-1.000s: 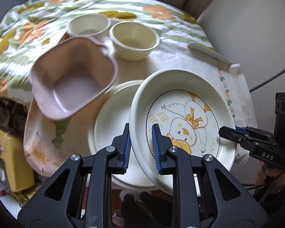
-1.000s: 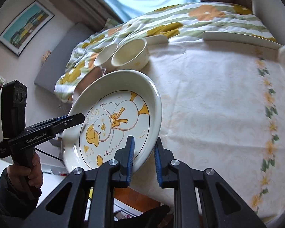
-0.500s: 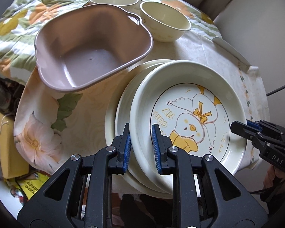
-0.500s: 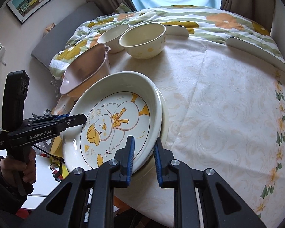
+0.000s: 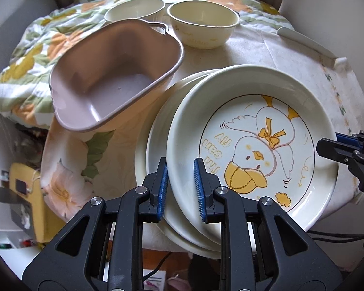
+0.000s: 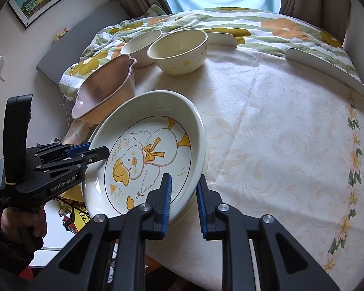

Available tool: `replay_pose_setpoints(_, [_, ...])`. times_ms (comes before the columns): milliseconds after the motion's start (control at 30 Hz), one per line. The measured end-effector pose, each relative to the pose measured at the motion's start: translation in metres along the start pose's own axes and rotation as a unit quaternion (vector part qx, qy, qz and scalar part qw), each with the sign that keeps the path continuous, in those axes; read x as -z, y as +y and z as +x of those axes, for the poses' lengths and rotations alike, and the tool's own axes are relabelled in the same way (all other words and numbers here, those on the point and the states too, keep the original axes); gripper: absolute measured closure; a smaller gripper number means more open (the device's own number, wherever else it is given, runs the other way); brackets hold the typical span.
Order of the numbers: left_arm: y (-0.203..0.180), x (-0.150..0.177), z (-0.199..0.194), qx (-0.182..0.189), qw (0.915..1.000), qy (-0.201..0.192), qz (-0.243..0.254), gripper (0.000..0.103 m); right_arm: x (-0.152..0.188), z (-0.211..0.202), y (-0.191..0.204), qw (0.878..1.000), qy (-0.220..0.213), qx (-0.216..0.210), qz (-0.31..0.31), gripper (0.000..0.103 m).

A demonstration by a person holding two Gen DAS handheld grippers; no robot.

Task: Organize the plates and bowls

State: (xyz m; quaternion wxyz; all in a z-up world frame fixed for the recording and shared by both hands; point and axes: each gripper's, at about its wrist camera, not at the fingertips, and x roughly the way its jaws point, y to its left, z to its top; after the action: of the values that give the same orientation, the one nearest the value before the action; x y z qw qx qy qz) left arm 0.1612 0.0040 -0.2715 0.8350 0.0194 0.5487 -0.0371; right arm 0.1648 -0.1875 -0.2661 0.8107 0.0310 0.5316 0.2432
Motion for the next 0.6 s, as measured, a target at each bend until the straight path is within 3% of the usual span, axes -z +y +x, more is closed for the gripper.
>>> replay_pose_setpoints(333, [-0.017, 0.008, -0.004, -0.083, 0.9947, -0.028, 0.053, 0.085, 0.001, 0.003, 0.007, 1.0, 0.003, 0.018, -0.017, 0.085])
replay_pose_setpoints(600, [-0.022, 0.012, -0.006, -0.108, 0.9904, -0.035, 0.079, 0.085, -0.001, 0.006, 0.011, 0.999, -0.002, 0.035, -0.029, 0.085])
